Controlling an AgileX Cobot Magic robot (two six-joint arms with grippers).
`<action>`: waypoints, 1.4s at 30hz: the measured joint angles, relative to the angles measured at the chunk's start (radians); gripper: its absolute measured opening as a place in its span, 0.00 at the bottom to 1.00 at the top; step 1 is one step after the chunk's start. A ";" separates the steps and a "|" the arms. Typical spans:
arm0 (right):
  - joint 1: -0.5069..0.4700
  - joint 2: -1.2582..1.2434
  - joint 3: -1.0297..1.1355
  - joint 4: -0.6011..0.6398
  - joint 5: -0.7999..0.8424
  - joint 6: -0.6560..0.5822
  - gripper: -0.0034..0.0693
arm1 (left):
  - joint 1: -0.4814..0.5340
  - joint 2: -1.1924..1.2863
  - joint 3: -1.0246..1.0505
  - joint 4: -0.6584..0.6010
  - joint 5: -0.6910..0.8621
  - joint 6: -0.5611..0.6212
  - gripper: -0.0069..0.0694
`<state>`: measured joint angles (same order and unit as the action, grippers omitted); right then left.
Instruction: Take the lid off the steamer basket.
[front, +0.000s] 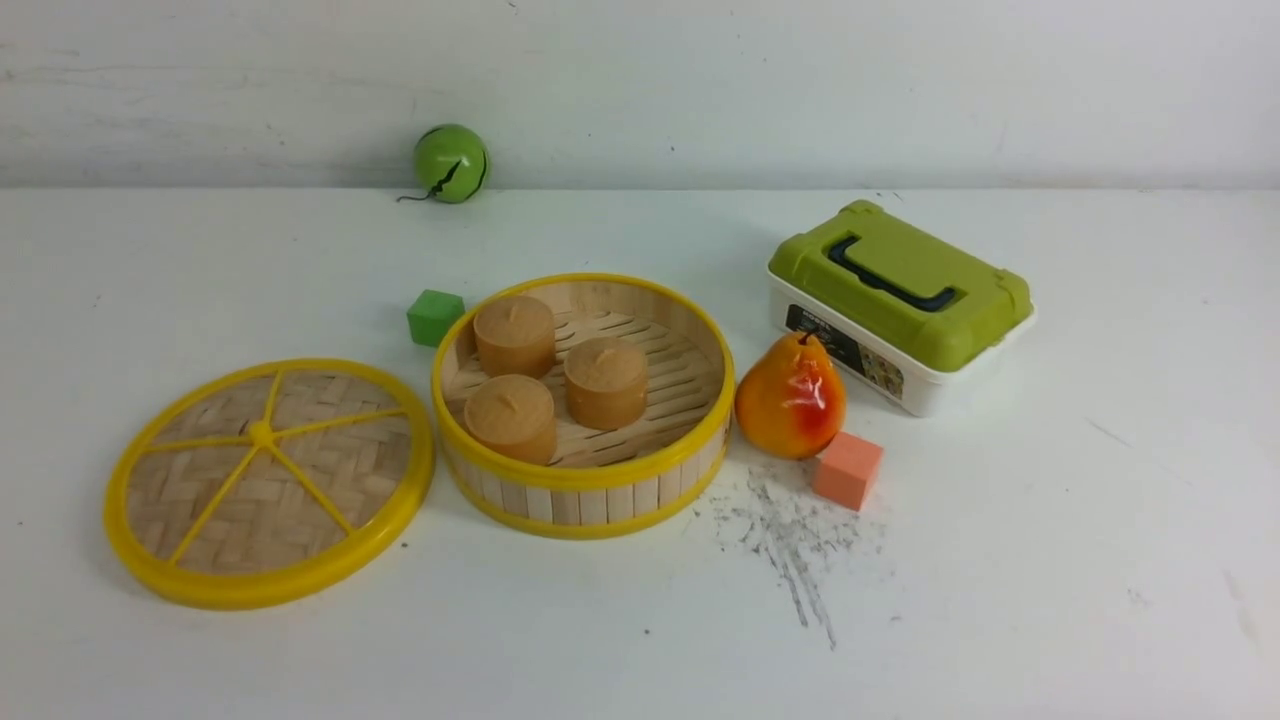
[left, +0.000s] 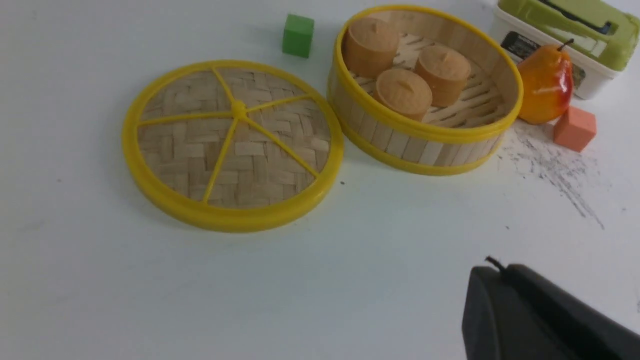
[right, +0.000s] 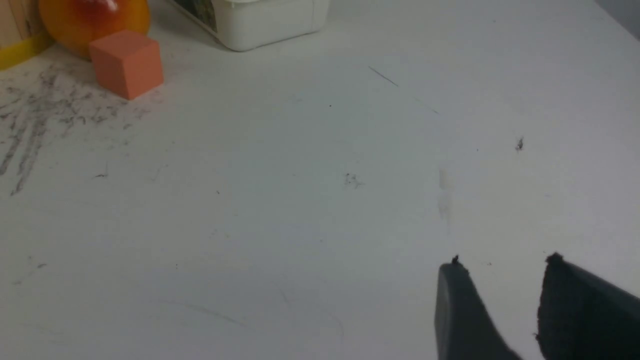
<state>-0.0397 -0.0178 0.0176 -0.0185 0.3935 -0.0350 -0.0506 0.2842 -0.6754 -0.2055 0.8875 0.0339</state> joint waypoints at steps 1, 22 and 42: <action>0.000 0.000 0.000 0.000 0.000 0.000 0.38 | 0.000 -0.004 0.004 0.000 0.000 0.000 0.07; 0.000 0.000 0.000 0.000 0.000 0.000 0.38 | 0.000 -0.295 0.704 0.131 -0.613 -0.102 0.07; 0.000 0.000 0.000 0.000 0.000 0.000 0.38 | 0.000 -0.295 0.705 0.075 -0.499 0.026 0.08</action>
<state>-0.0397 -0.0178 0.0176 -0.0185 0.3935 -0.0350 -0.0506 -0.0103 0.0297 -0.1303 0.3883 0.0597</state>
